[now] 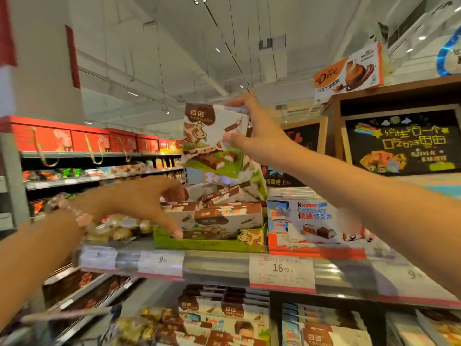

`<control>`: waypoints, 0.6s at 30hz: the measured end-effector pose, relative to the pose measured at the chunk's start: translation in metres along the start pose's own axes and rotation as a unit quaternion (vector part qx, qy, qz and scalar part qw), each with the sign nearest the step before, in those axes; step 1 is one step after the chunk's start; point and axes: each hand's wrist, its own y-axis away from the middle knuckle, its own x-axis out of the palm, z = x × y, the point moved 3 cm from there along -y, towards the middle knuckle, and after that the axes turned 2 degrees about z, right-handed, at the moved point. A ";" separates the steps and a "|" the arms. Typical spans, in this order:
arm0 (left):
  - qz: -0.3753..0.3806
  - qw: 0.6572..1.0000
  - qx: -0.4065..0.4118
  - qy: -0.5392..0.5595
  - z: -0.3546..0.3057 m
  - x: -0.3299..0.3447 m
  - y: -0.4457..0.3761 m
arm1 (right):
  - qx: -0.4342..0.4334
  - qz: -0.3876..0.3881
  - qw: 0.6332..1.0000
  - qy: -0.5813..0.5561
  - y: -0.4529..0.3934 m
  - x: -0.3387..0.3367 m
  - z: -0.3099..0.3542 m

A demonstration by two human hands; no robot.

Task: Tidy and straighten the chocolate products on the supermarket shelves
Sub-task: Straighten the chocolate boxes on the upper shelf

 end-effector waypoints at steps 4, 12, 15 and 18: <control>-0.126 0.983 0.044 -0.124 0.019 0.015 0.002 | 0.001 0.029 1.000 0.001 -0.014 0.043 -0.004; -0.216 0.968 0.082 -0.095 0.025 0.015 0.003 | 0.049 0.086 0.995 0.001 -0.022 0.097 -0.023; -0.217 0.968 0.079 -0.101 0.027 0.012 0.003 | 0.072 0.155 0.985 0.028 -0.022 0.100 -0.025; -0.237 0.953 0.114 -0.151 0.022 0.012 0.006 | 0.060 0.183 0.980 0.054 -0.020 0.103 -0.022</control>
